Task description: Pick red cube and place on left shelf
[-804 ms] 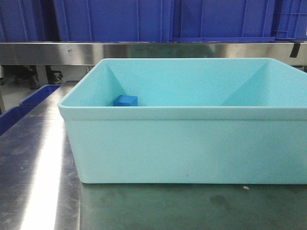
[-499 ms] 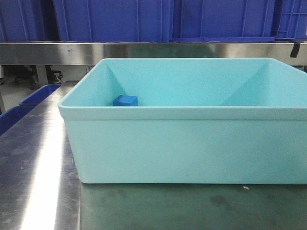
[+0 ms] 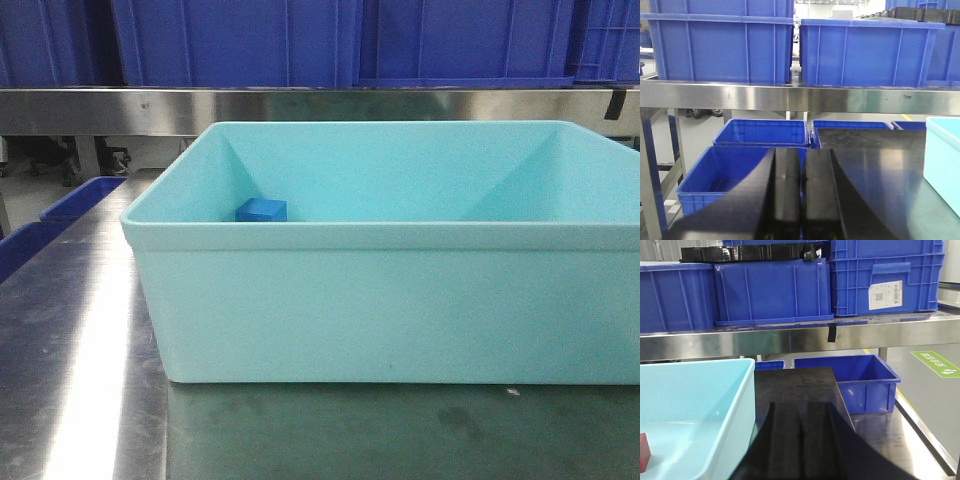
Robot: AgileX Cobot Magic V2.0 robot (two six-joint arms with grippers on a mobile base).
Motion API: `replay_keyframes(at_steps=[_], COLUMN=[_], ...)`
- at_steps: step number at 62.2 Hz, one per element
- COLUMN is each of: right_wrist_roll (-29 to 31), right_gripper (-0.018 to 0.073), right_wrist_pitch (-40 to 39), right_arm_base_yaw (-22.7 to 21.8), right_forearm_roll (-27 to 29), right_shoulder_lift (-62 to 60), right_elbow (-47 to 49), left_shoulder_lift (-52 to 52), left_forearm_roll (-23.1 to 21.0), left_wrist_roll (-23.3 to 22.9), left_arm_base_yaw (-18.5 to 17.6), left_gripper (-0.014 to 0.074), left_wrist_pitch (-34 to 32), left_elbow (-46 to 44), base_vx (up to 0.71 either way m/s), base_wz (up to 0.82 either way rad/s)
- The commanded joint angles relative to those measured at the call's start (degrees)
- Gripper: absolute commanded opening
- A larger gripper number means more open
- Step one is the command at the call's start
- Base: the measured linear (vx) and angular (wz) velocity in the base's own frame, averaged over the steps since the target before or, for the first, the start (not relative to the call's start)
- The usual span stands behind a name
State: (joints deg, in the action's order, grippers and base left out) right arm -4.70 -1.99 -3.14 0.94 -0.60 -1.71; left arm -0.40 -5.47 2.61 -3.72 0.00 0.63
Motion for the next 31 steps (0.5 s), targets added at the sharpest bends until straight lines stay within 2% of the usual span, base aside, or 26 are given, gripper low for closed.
replay_keyframes(at_steps=[1,16,22,31], right_wrist_roll=[0.4,0.4,0.4,0.4], right_gripper=[0.0046,0.0046,0.0046,0.0046], right_wrist_pitch=[-5.8,-7.9,-3.4,8.7], right_arm_base_yaw=[-0.2,-0.2,-0.2,-0.1], right_forearm_roll=[0.0,0.0,-0.2,-0.6], right_shoulder_lift=[-1.0,-0.9,1.5,11.2], right_elbow=[1.4,3.7,10.6,24.5], left_shoulder_lift=[-0.7,-0.7,-0.7,-0.7], left_forearm_roll=[-0.4,-0.4,-0.4,-0.4], left_wrist_roll=[-0.3,-0.3,-0.3,-0.3], left_arm_base_yaw=[-0.2,-0.2,-0.2,-0.2], left_gripper=[0.0122,0.0122,0.0122,0.0122], left_wrist_pitch=[-4.8,-4.8,-4.8,-4.8], left_elbow=[1.4,1.4,1.4,1.4], base_vx=[0.00,0.00,0.00,0.01], base_wz=[0.00,0.00,0.00,-0.08])
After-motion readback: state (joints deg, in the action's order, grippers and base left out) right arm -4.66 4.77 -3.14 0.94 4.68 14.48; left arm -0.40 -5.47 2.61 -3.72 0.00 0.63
